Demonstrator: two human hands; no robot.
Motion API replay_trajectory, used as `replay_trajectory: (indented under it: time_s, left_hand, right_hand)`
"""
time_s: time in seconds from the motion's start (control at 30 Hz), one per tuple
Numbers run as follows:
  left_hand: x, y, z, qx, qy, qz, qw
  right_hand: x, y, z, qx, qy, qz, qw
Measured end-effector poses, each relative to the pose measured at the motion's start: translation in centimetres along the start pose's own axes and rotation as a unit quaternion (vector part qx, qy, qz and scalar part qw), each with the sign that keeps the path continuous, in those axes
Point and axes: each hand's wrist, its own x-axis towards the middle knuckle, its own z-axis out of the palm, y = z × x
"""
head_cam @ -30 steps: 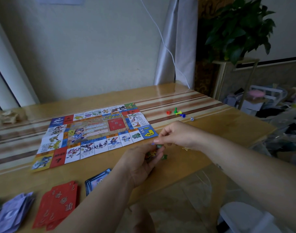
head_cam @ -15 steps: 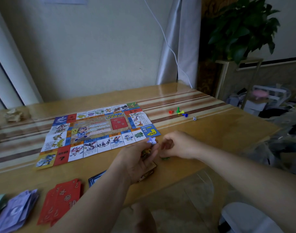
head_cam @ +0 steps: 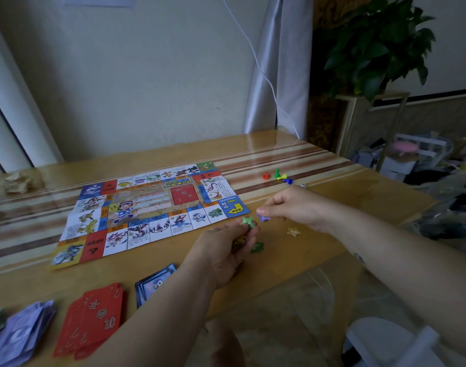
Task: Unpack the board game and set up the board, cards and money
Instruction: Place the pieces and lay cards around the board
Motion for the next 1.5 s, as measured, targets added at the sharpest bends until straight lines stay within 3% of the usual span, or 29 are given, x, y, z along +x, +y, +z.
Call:
replay_trajectory:
  time_s: [0.2,0.33,0.4,0.5,0.67,0.9,1.13,1.2,1.3,1.43,1.5]
  left_hand:
    - [-0.2,0.2,-0.1,0.003,0.008,0.001,1.000]
    - [-0.1,0.2,-0.1,0.001,0.011,-0.001,1.000]
    - [-0.1,0.3,-0.1,-0.002,0.013,-0.002,1.000]
    - [-0.2,0.3,0.3,-0.010,0.014,-0.009,1.000]
    - [-0.6,0.6,0.2,-0.005,0.001,-0.026,1.000]
    - [-1.0,1.7,-1.2,-0.033,-0.035,-0.013,0.999]
    - [-1.3,2.2,-2.4,-0.040,-0.052,0.004,0.998]
    - [-1.3,2.0,-2.3,-0.032,-0.057,0.006,0.998]
    - [-1.1,1.5,-1.8,-0.025,-0.064,0.001,0.998]
    - [-1.1,0.5,-0.3,0.009,-0.081,-0.002,0.997]
    - [-1.0,0.1,0.5,0.025,-0.078,0.000,0.997]
  right_hand:
    - [-0.5,1.7,0.8,-0.150,-0.014,-0.005,0.989]
    - [0.0,2.6,1.5,-0.270,0.064,-0.041,0.960]
    - [0.1,1.9,1.0,-0.209,0.110,-0.062,0.970]
    - [-0.4,-0.3,0.7,-0.073,0.061,-0.061,0.994]
    - [0.3,-0.9,1.9,-0.071,-0.008,-0.035,0.997]
    - [0.7,-0.6,1.6,0.049,0.032,-0.006,0.998]
    - [-0.3,0.3,2.8,-0.101,-0.025,0.014,0.994]
    - [-0.2,0.2,2.9,-0.136,0.030,-0.015,0.990]
    - [-0.3,-0.7,1.7,-0.069,0.082,-0.037,0.994]
    - [-1.1,-1.4,0.8,-0.056,-0.040,-0.034,0.997]
    - [-1.1,-1.0,0.4,-0.044,-0.053,-0.027,0.997]
